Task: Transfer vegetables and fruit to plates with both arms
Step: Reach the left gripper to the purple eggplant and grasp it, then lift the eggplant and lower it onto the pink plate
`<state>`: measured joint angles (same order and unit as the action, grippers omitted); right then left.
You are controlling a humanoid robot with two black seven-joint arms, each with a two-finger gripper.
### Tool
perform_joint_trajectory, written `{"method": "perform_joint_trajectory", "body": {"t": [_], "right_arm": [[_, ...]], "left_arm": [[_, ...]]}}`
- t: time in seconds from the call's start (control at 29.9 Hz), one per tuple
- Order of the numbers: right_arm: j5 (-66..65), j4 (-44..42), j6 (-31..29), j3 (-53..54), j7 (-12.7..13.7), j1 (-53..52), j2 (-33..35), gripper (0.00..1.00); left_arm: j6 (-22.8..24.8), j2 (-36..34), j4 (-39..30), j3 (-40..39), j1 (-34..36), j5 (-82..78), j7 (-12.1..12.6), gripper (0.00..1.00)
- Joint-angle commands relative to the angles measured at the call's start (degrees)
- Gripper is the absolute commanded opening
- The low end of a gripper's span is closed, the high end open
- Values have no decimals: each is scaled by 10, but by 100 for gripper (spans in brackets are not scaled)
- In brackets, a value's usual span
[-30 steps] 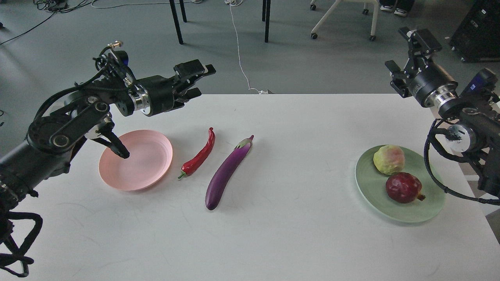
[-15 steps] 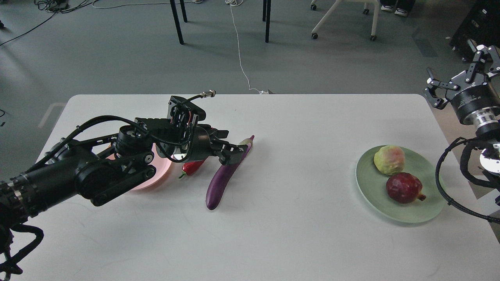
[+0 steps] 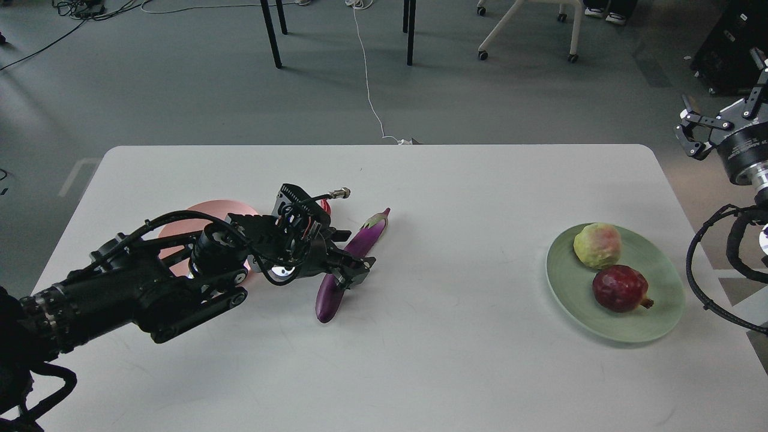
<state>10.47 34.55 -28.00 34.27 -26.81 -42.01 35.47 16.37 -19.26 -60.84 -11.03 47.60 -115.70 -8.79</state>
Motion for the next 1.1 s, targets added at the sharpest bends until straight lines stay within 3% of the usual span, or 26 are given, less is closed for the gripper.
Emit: {"method": "perform_joint_trajectory", "body": {"t": [0.0, 0.23, 0.37, 0.6, 0.8, 0.97, 1.07], "right_arm": [[0, 0, 0, 2, -2, 0, -3, 100], [0, -1, 0, 4, -3, 0, -4, 99], [0, -1, 0, 4, -3, 0, -4, 99], [0, -1, 0, 4, -3, 1, -4, 99], [0, -1, 0, 4, -3, 0, -2, 99], [0, -1, 0, 4, -3, 0, -1, 99], [1, -1, 0, 4, -4, 0, -1, 99]], "left_arm": [[-1, 7, 14, 0, -4, 1, -1, 75], [-48, 13, 16, 1, -13, 0, -3, 68], [-49, 13, 15, 0, -12, 0, -2, 42], [-38, 8, 13, 0, -14, 2, -1, 10], [-34, -38, -36, -16, -6, 17, -1, 9], [-25, -159, -145, -27, 2, 55, -5, 9], [-26, -232, -174, -42, -1, 67, -8, 9]]}}
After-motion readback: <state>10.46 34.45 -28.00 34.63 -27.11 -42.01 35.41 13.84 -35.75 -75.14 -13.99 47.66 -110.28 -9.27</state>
